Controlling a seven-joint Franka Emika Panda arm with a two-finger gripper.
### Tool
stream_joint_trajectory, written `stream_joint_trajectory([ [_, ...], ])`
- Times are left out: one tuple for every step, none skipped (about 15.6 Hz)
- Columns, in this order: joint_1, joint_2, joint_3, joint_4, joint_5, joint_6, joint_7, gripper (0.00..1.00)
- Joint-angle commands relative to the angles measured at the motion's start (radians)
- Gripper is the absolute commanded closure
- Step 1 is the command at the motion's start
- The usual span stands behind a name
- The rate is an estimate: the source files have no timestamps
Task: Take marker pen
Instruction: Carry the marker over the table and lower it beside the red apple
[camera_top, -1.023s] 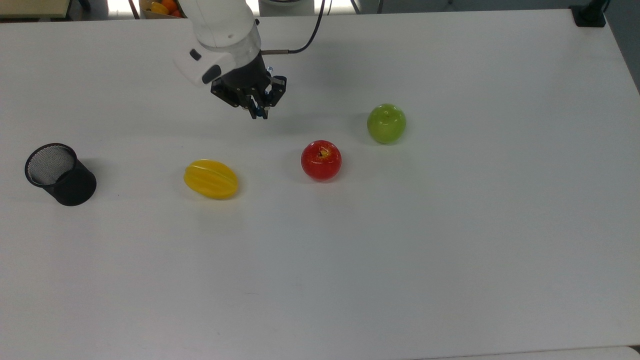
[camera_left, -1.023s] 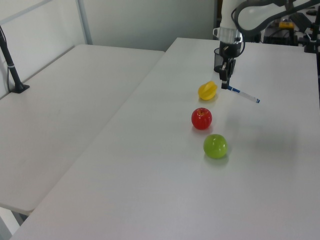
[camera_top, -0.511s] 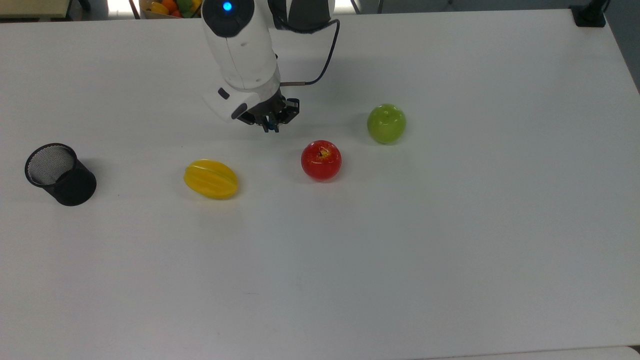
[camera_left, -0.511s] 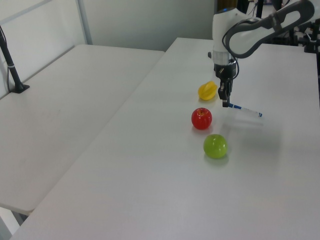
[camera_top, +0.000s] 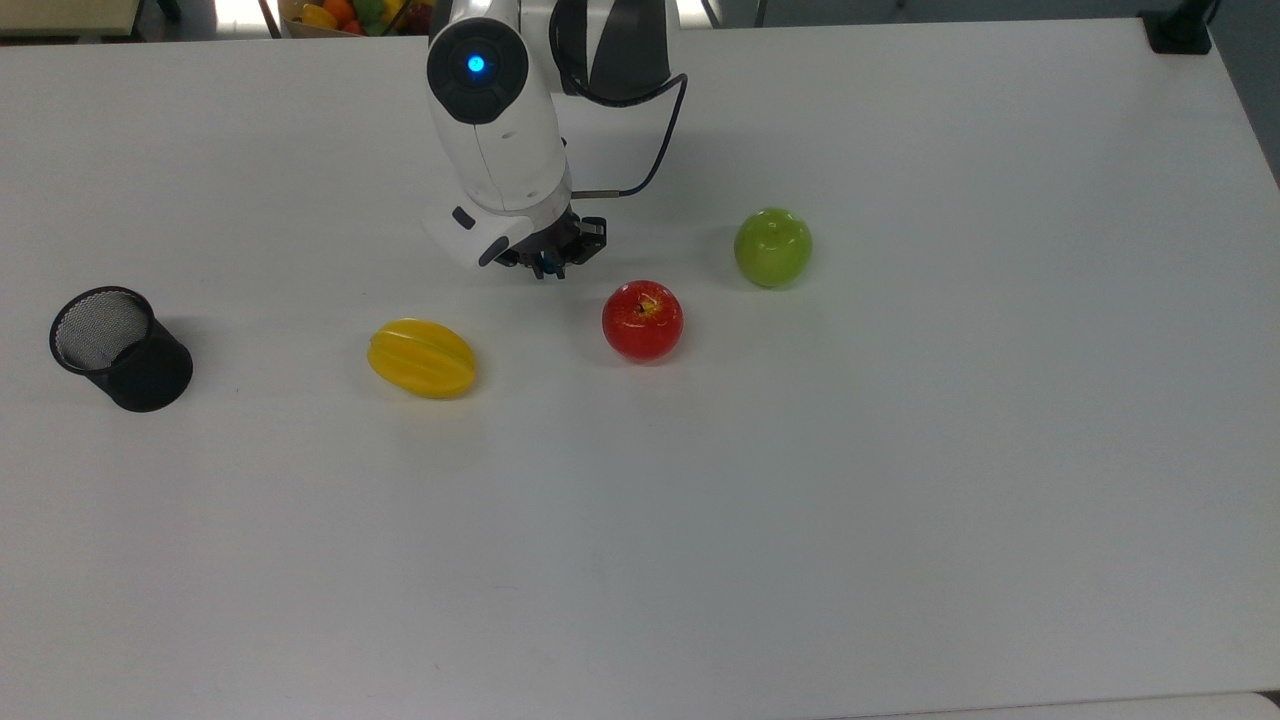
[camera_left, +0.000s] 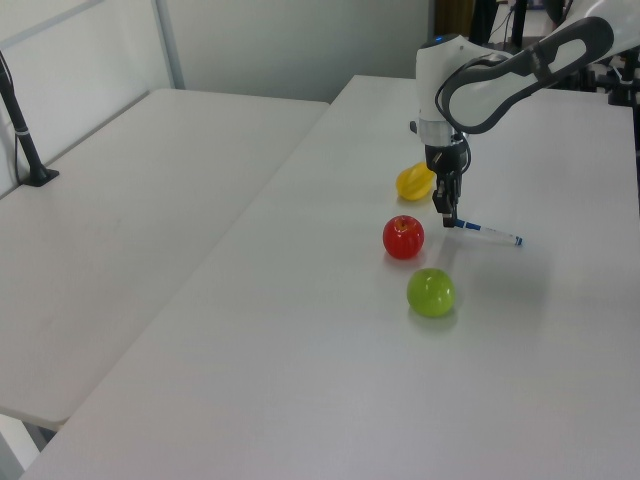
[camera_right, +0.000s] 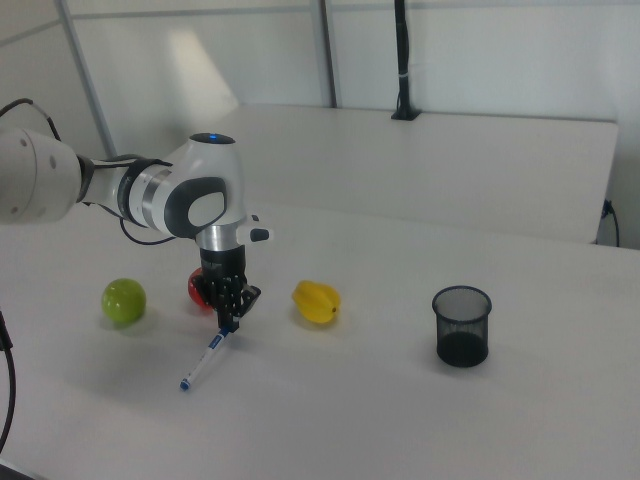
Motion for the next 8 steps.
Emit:
stream_joint_trajectory([
  [0.008,0.019,-0.003,0.015,-0.02,-0.002,-0.001,0.63],
  [0.007,0.021,0.001,0.015,-0.025,0.0,-0.001,0.56],
  [0.007,0.021,0.001,0.015,-0.028,0.0,0.001,0.5],
  [0.007,0.021,0.001,0.015,-0.028,0.0,0.001,0.49],
  [0.005,0.021,0.003,0.015,-0.029,0.0,0.001,0.49],
  [0.004,0.019,0.003,0.015,-0.029,0.0,0.001,0.47],
  [0.001,0.015,0.003,0.015,-0.029,0.0,0.001,0.45],
  [-0.001,0.007,0.009,0.015,-0.029,-0.002,0.002,0.4],
])
